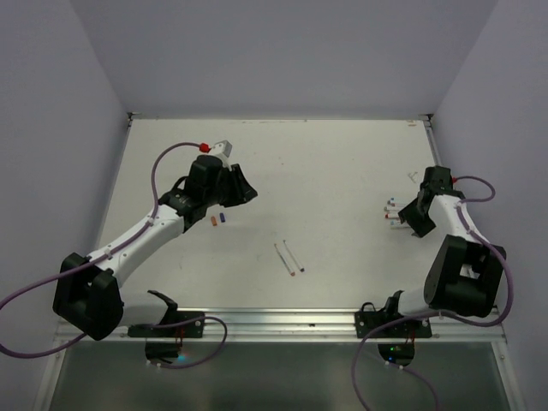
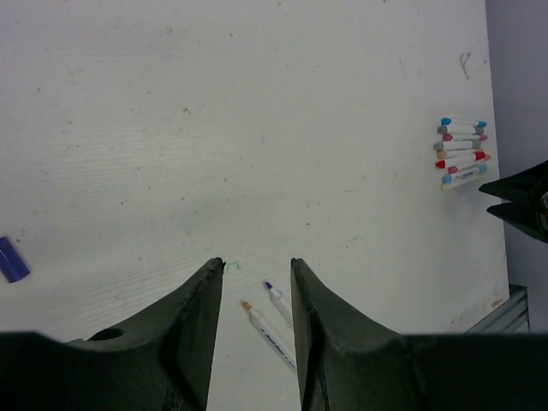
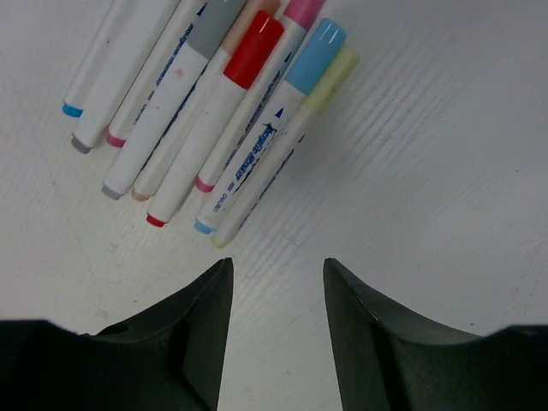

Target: Open the pen caps

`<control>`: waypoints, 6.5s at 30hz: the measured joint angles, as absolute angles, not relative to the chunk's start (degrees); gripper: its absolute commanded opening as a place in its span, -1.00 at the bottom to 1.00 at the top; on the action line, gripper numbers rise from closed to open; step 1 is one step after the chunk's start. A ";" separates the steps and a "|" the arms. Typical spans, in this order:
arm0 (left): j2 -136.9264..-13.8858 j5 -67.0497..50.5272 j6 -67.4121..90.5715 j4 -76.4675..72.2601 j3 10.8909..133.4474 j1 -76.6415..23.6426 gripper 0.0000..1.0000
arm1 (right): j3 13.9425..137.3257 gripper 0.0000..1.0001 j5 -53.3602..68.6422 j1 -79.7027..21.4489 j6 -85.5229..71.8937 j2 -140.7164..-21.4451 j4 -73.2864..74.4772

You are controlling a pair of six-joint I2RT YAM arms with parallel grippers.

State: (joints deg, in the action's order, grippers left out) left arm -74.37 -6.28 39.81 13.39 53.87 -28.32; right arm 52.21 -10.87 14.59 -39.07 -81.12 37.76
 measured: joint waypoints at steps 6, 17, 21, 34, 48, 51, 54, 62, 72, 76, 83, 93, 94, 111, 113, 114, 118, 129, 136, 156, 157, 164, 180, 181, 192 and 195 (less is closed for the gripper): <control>-74.35 -7.07 39.59 12.86 53.54 -28.32 -0.18 | 50.13 -0.03 -10.24 17.58 -39.03 -83.81 35.18; -74.39 -7.44 39.35 12.58 53.54 -28.32 -0.18 | 49.43 -0.03 -7.62 19.64 -39.00 -88.64 30.15; -74.91 -7.66 39.35 11.73 53.52 -28.32 -0.18 | 49.43 -0.04 -6.44 19.68 -39.03 -90.08 28.95; -75.81 -8.67 39.33 10.59 52.77 -28.32 -0.18 | 48.34 -0.03 -4.95 19.90 -39.00 -86.56 28.69; -75.88 -8.78 39.27 10.41 52.69 -28.64 -0.18 | 48.84 -0.03 -4.89 20.40 -39.00 -88.20 28.10; -75.88 -8.78 39.20 10.41 52.69 -28.64 -0.18 | 48.88 -0.04 -4.82 20.67 -39.03 -89.21 27.55; -75.88 -8.78 39.18 10.41 52.69 -28.64 -0.18 | 48.99 -0.04 -4.78 20.78 -39.05 -89.91 27.16; -76.03 -8.78 39.18 10.37 52.69 -28.67 -0.18 | 48.99 -0.05 -4.32 20.93 -39.03 -89.82 26.83; -76.07 -8.78 39.18 10.35 52.69 -29.08 -0.18 | 49.06 -0.03 -4.29 21.08 -39.05 -86.74 26.87; -76.07 -8.78 39.16 10.35 52.66 -29.08 -0.18 | 49.04 -0.04 -4.29 21.08 -39.09 -87.39 26.83; -76.07 -8.80 39.16 10.35 52.60 -29.08 -0.17 | 49.04 -0.04 -4.36 21.19 -39.22 -89.30 25.91; -76.07 -8.80 39.13 10.35 52.60 -29.08 -0.17 | 48.75 -0.34 -5.63 21.34 -39.42 -90.28 25.54; -76.07 -8.82 39.13 10.35 52.60 -29.08 -0.17 | 48.60 -0.38 -6.13 21.34 -39.20 -90.26 25.47; -75.18 -11.18 38.63 12.49 53.08 -30.02 -0.17 | 38.98 -1.00 -6.46 21.43 -36.69 -79.02 24.14; -74.85 -12.12 38.24 13.37 54.17 -30.06 -0.17 | 37.60 -1.00 -6.26 21.41 -35.66 -72.90 28.10; -74.70 -12.86 38.17 13.67 54.85 -30.06 -0.17 | 37.36 -1.00 -5.91 21.39 -34.98 -68.88 30.17; -74.22 -17.28 37.89 13.74 56.71 -30.06 -0.17 | 38.96 -1.00 -1.39 20.12 -32.34 -54.87 34.96; -79.02 -41.15 46.04 -6.17 52.97 -27.20 -0.11 | 47.66 -1.00 16.47 -18.17 -25.47 -63.96 29.85; -81.67 -48.49 50.04 -15.05 48.71 -24.25 -0.09 | 53.30 -1.00 23.14 -31.90 -20.82 -69.65 24.69; -82.50 -47.40 51.59 -18.57 47.00 -23.62 -0.06 | 55.35 -1.00 24.16 -36.14 -21.82 -73.58 17.08; -82.50 -47.24 51.62 -18.44 47.00 -23.62 -0.06 | 55.40 -1.00 24.14 -36.27 -21.91 -73.60 17.06; -82.52 -46.68 52.66 -19.11 46.96 -23.62 -0.06 | 56.10 -1.00 24.14 -37.71 -22.72 -74.41 16.10; -82.50 -45.52 54.83 -19.73 45.69 -23.77 -0.49 | 57.28 -1.00 22.09 -38.96 -24.60 -76.53 13.80; -82.50 -45.39 54.96 -19.86 45.65 -23.79 -0.56 | 57.28 -1.00 22.02 -38.98 -24.71 -76.53 13.67; -82.48 -44.88 57.06 -22.11 45.08 -24.12 -1.00 | 57.30 -0.24 22.04 -39.00 -25.91 -77.34 12.53; -82.46 -44.77 58.02 -22.81 45.08 -24.14 -1.00 | 57.30 -0.28 22.15 -39.11 -26.06 -78.06 11.68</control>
State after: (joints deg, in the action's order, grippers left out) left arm -82.46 -44.77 58.02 -22.81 45.08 -24.14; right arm 57.30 22.15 -39.11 -26.06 -78.06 11.68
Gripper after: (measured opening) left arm 0.065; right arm 0.374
